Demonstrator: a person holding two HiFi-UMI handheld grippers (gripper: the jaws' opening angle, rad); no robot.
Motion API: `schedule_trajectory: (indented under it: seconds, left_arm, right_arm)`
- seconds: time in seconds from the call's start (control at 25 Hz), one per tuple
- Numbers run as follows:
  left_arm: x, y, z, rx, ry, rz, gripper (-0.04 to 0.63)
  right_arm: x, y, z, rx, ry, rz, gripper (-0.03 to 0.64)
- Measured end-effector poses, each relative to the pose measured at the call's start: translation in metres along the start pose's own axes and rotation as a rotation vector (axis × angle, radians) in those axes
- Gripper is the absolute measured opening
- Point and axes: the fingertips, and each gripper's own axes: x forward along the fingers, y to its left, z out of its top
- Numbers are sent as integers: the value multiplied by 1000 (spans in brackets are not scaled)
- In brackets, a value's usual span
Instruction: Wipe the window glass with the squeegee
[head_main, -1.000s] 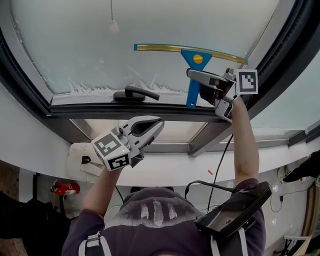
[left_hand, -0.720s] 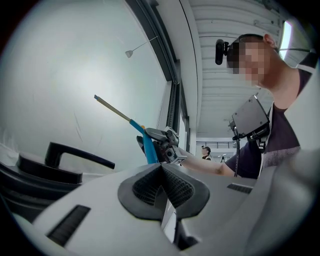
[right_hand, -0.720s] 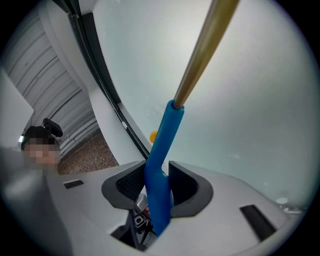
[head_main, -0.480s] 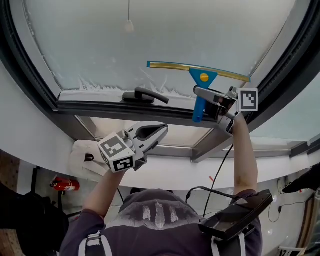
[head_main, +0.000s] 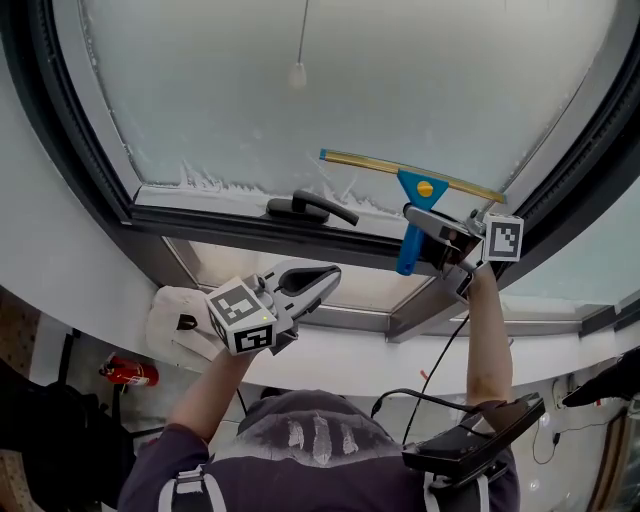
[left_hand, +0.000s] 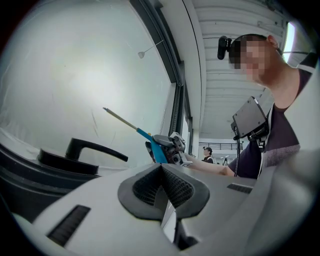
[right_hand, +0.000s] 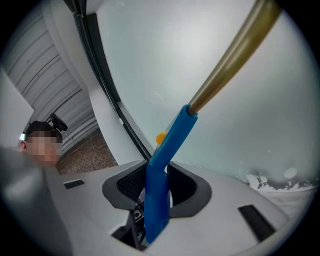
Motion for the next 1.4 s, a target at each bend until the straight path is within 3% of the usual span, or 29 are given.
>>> schedule_trajectory:
  seconds: [0.24, 0.72, 1.0, 1.24, 1.4]
  left_arm:
    - [-19, 8, 14, 14, -19, -4, 6]
    - [-74, 26, 38, 58, -32, -10, 6]
    - [-65, 26, 65, 140, -37, 38, 6]
    - [-49, 26, 66, 179, -3, 96, 6]
    - [-44, 27, 84, 250, 10, 91, 6]
  right_arm:
    - [28, 43, 38, -107, -6, -2, 124]
    - [141, 133, 118, -289, -12, 59, 124]
    - [176, 145, 141, -327, 18, 105, 124]
    - [183, 158, 149, -355, 53, 186, 124]
    - [189, 165, 156, -409, 100, 183, 124]
